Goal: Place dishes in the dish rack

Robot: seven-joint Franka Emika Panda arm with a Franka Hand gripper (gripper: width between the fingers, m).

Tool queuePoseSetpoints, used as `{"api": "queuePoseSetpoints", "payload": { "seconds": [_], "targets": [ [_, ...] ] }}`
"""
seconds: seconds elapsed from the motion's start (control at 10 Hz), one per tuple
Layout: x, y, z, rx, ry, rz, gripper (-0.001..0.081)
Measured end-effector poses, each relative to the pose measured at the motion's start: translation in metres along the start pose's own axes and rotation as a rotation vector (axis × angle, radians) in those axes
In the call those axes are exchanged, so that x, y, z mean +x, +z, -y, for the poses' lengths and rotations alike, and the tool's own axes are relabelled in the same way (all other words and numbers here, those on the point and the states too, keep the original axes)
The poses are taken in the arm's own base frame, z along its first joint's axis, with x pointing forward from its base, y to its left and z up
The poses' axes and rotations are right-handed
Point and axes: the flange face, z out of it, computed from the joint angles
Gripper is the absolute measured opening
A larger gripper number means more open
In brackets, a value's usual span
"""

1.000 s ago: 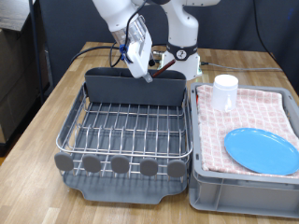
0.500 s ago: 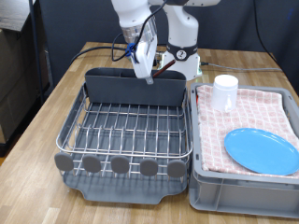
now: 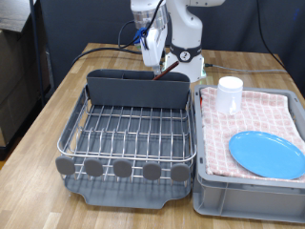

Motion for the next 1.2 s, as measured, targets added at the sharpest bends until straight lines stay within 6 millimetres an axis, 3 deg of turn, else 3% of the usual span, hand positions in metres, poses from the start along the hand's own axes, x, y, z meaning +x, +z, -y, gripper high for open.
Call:
{"api": "queuePoseSetpoints", "payload": {
  "seconds": [0.2, 0.5, 1.2],
  "targets": [
    [-0.004, -0.015, -0.009, 0.005, -0.010, -0.010, 0.0803],
    [-0.014, -0.013, -0.009, 0.072, -0.134, -0.078, 0.0803],
    [-0.124, -0.022, -0.053, 0.220, -0.518, -0.219, 0.0803]
  ]
}}
